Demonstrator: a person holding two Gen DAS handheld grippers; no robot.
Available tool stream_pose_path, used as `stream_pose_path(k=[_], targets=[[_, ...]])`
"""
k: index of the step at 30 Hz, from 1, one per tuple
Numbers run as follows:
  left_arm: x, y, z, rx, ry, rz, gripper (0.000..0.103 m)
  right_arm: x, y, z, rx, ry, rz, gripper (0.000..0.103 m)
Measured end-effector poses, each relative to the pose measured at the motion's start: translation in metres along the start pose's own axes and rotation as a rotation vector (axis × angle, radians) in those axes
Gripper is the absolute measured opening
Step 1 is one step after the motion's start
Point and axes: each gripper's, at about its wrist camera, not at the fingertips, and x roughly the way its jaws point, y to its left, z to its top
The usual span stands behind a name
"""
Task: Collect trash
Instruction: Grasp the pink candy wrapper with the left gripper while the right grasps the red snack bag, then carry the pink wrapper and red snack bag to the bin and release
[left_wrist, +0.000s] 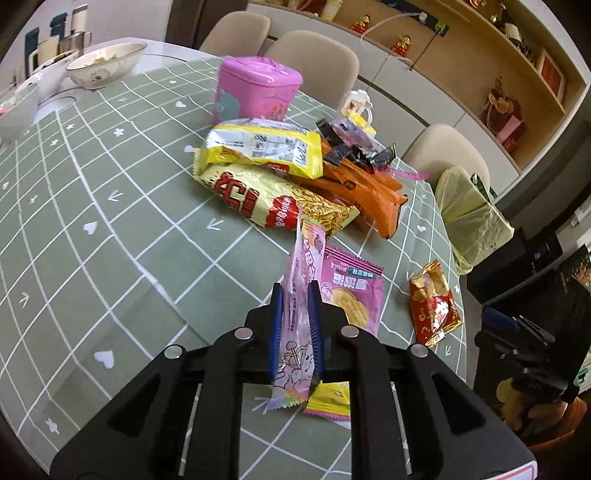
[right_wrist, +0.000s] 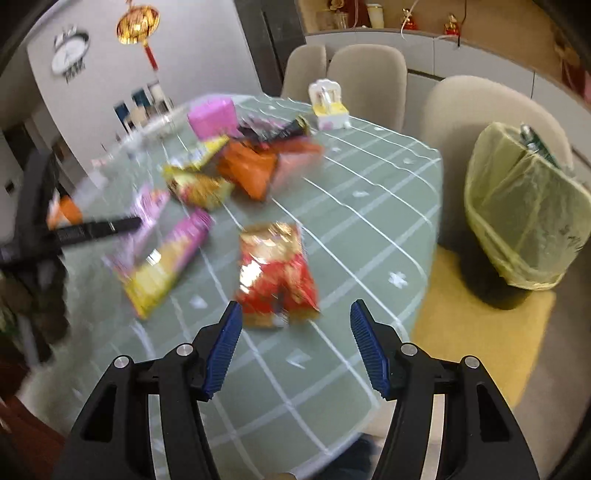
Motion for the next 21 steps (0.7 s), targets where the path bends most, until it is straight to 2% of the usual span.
stream_pose_path(k=[3,6,9,11,12,13,17,21], targets=[[-0.008,0.002,-0.004,-0.03,-0.02,0.002,0.013,0.021,0.01,0.014,-0.024,0.025,0.015,0.058],[-0.018,0.0,-0.008,-0.047,-0.036,0.018,0.013,0.047,0.019,0.027,-0.067,0.019,-0.024,0.058],[-0.03,-0.003,-0.012,-0.055,-0.056,0.042,0.013,0.067,0.019,0.033,-0.07,0.055,0.014,0.057],[-0.04,-0.004,-0.015,-0.071,-0.072,0.037,0.013,0.079,0.023,0.034,-0.104,0.1,0.05,0.047],[-0.044,-0.005,-0.016,-0.069,-0.081,0.043,0.013,0.079,0.025,0.035,-0.115,0.102,0.064,0.045],[-0.047,-0.007,-0.017,-0.062,-0.087,0.054,0.013,0.077,0.029,0.036,-0.136,0.1,0.072,0.033],[-0.054,-0.01,-0.02,-0.075,-0.093,0.053,0.013,0.055,0.041,0.041,-0.183,0.066,0.094,0.032],[-0.063,-0.024,-0.014,-0.068,-0.122,0.042,0.013,0.016,0.041,0.052,-0.203,-0.007,0.104,0.031]])
